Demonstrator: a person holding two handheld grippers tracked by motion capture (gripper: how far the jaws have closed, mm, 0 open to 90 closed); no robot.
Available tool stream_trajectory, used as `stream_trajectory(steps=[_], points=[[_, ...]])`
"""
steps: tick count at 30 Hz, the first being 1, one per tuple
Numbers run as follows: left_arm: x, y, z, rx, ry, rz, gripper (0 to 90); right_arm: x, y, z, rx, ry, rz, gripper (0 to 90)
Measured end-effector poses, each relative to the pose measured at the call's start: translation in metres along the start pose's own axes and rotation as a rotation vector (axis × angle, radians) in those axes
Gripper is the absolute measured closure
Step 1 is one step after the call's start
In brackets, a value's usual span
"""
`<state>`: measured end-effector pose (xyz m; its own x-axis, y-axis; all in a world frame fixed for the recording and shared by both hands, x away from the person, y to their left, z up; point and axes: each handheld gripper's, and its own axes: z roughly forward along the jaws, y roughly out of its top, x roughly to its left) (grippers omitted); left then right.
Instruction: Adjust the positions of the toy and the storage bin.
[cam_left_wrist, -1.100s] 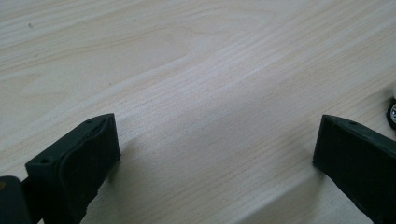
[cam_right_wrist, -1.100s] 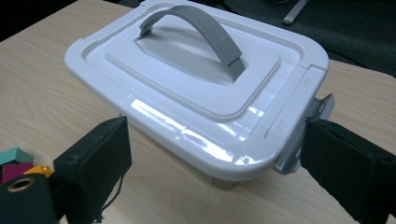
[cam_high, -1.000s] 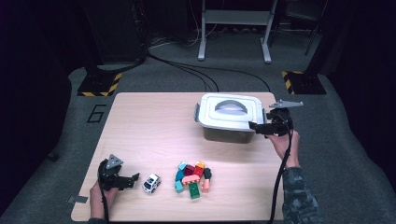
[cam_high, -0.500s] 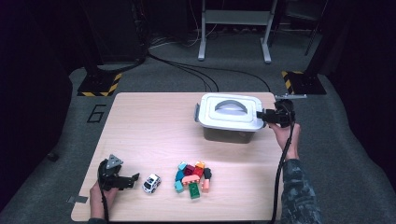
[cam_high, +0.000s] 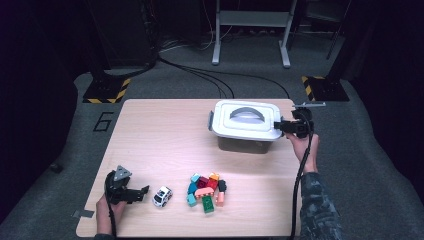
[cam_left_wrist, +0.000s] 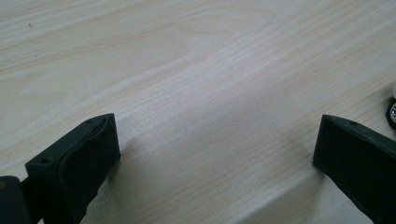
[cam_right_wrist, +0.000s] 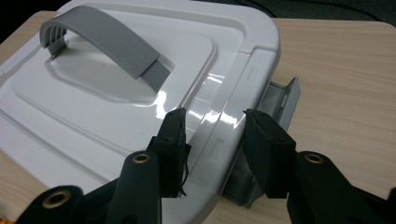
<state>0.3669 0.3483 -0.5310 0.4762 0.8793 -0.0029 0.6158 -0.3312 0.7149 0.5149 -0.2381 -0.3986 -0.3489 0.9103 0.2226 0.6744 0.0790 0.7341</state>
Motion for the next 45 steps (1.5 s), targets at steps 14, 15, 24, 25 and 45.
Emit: stream_trajectory(steps=[14,15,24,25,45], points=[[0.000,0.000,0.000,-0.001,0.000,0.002,0.3,0.026,-0.012,-0.009,0.013,0.008,0.029,58.2],[0.000,0.000,0.000,-0.001,0.000,0.002,0.3,0.029,-0.013,-0.010,0.011,0.013,0.021,58.0],[0.000,0.000,0.000,-0.002,0.002,0.002,0.3,0.040,-0.016,-0.017,-0.032,0.026,-0.032,60.7],[0.000,0.000,0.000,0.000,0.000,0.003,0.3,0.037,-0.015,-0.018,-0.045,0.018,-0.027,61.0],[0.000,0.000,0.000,-0.001,0.000,0.003,0.3,-0.011,-0.009,0.020,-0.063,-0.041,0.045,79.8]])
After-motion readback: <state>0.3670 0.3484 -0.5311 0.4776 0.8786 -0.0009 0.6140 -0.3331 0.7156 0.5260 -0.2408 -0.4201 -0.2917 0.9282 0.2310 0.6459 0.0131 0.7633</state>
